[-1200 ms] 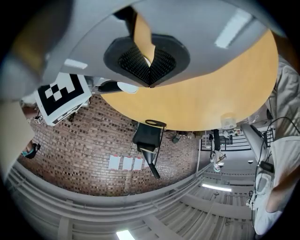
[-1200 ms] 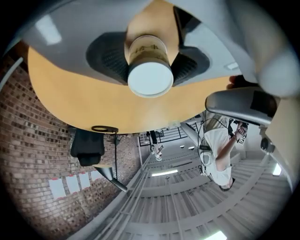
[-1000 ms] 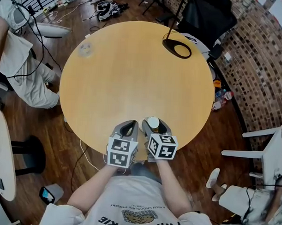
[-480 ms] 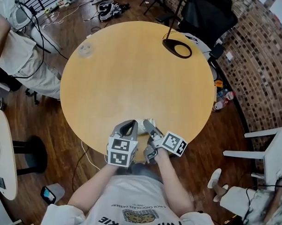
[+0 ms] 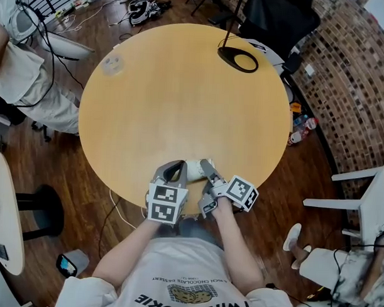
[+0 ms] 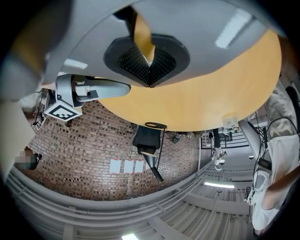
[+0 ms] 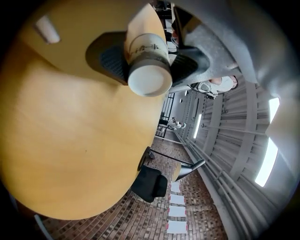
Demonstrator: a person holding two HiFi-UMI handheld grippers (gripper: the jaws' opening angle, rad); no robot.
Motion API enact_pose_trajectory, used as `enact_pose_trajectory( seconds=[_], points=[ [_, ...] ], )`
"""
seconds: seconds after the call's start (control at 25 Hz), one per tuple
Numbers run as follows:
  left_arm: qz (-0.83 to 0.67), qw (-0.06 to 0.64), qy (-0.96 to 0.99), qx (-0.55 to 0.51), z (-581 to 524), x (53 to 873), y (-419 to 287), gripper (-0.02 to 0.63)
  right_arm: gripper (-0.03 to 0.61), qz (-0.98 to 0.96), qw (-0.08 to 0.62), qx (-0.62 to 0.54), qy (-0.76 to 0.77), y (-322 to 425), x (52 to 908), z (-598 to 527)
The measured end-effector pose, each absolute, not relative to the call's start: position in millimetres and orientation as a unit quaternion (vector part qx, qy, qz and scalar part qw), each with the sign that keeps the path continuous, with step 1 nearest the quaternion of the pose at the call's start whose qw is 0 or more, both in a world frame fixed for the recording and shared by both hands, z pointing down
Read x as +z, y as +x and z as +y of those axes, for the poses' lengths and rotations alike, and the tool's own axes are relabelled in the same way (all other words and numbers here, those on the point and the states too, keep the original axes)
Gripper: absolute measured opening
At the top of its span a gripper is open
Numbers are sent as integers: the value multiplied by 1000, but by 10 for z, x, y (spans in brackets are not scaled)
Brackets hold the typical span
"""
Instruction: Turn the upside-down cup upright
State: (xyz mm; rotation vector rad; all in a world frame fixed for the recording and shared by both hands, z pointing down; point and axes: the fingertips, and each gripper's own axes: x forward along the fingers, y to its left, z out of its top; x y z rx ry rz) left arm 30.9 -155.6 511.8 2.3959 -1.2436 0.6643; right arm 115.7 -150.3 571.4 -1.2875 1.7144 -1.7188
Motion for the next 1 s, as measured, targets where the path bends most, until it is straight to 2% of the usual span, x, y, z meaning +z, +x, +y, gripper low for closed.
enact_pose_trajectory(
  seconds=[0.2,0.52,0.88,1.0],
  points=[
    [-435,179,852,230,-1525,5100,319,3,279,590,197,-612,-487,1302,5771,-1465],
    [-424,176,857,235,-1455,5114,403,3,279,633,77,-527,-562,1378,5847,-1442],
    [-427,179,855,233,-1498,5125,392,3,279,653,52,-517,-551,1342,5830,-1472],
    [-428,179,855,231,-1528,5122,365,3,279,680,22,-489,-546,1327,5763,-1508]
  ],
)
